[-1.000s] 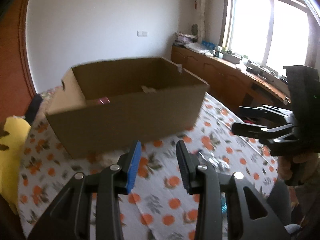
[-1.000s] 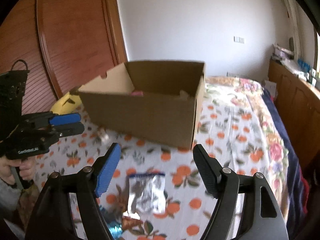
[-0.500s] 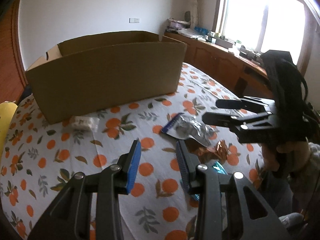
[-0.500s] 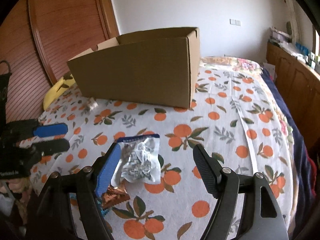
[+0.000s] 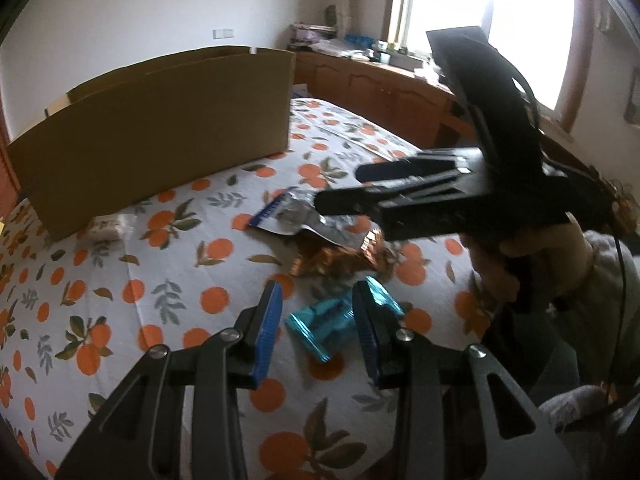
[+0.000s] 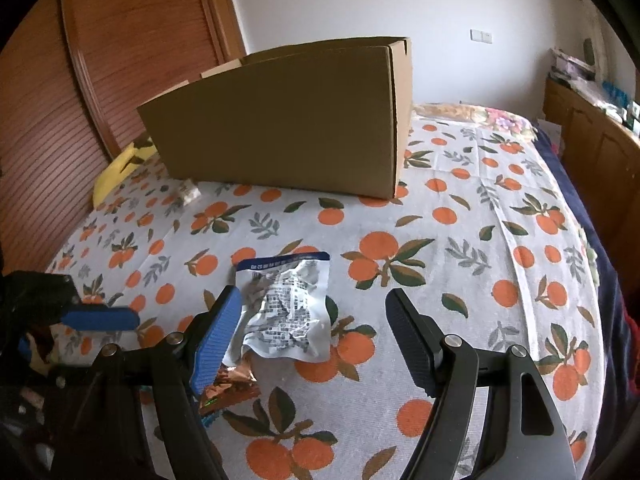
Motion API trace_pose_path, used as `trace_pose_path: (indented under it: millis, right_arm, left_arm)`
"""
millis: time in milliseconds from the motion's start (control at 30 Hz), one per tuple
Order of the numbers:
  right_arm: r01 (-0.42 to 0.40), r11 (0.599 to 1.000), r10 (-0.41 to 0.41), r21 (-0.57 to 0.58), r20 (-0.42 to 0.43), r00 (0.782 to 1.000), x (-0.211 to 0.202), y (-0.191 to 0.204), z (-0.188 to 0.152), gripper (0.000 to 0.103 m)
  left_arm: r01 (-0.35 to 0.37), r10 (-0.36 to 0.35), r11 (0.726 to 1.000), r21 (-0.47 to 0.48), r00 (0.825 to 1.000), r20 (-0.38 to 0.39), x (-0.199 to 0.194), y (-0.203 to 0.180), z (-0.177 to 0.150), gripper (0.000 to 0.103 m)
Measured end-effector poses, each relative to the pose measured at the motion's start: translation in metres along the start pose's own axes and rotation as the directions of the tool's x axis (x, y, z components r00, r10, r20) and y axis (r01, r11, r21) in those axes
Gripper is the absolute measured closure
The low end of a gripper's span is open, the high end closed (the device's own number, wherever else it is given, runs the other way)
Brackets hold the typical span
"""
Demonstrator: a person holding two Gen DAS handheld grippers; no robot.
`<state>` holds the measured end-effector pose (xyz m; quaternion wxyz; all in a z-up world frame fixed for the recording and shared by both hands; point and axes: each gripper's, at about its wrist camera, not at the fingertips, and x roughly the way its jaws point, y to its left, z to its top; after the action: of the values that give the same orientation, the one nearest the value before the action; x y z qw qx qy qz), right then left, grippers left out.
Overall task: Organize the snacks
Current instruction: 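Grasp the teal bar with the left tool while the right grasps a foil packet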
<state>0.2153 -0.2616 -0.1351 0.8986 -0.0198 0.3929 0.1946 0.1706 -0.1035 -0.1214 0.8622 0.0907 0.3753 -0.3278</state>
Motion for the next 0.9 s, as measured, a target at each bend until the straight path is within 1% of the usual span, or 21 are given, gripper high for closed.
trace_pose_path:
  millis: [100,200,300,367,433,567,700,733,767,800,900]
  right_arm:
    - [0.002,1.000,-0.002,-0.006,0.001,1.000,0.001,0.001,0.000,0.027]
    - [0.007,1.000,-0.007,-0.005,0.007,1.000,0.000,0.001,-0.001,0.027]
    - [0.008,1.000,-0.008,-0.005,0.009,1.000,0.000,0.001,-0.001,0.027]
    - [0.014,1.000,-0.014,0.000,0.008,1.000,0.000,0.000,-0.001,0.027]
    - [0.018,1.000,-0.018,0.002,0.006,1.000,0.000,0.000,-0.002,0.027]
    - [0.014,1.000,-0.014,0.005,-0.004,1.000,0.002,-0.001,-0.002,0.027]
    - [0.018,1.000,-0.018,0.012,-0.002,1.000,0.001,-0.002,-0.003,0.027]
    - [0.018,1.000,-0.018,0.011,-0.001,1.000,0.002,-0.002,-0.003,0.027]
    - [0.017,1.000,-0.017,0.010,0.000,1.000,0.002,-0.001,-0.003,0.027]
    - [0.016,1.000,-0.016,0.009,-0.002,1.000,0.002,-0.001,-0.003,0.027]
    - [0.011,1.000,-0.011,0.008,-0.012,1.000,0.003,-0.001,-0.003,0.027]
  left_arm:
    - [0.009,-0.009,0.999,0.044,1.000,-0.012,0.001,-0.009,-0.003,0.067]
    - [-0.001,0.004,0.995,0.104,1.000,-0.028,0.005,-0.019,-0.005,0.067]
    - [-0.049,0.060,0.984,0.170,0.996,-0.065,0.017,-0.028,-0.006,0.067]
    - [-0.081,0.098,0.974,0.212,0.993,-0.071,0.024,-0.032,-0.006,0.067]
    - [-0.096,0.116,0.966,0.240,0.991,-0.068,0.028,-0.036,-0.005,0.067]
    - [-0.094,0.114,0.974,0.207,0.990,-0.087,0.036,-0.029,0.004,0.067]
    - [-0.055,0.071,0.988,0.147,0.992,-0.105,0.041,-0.022,0.007,0.067]
    - [-0.045,0.058,0.992,0.120,0.992,-0.108,0.040,-0.019,0.007,0.067]
    - [-0.033,0.045,0.994,0.103,0.993,-0.110,0.040,-0.018,0.006,0.071]
    - [-0.027,0.037,0.996,0.090,0.994,-0.107,0.039,-0.016,0.005,0.079]
    - [-0.034,0.044,0.996,0.086,0.993,-0.114,0.034,-0.015,0.002,0.082]
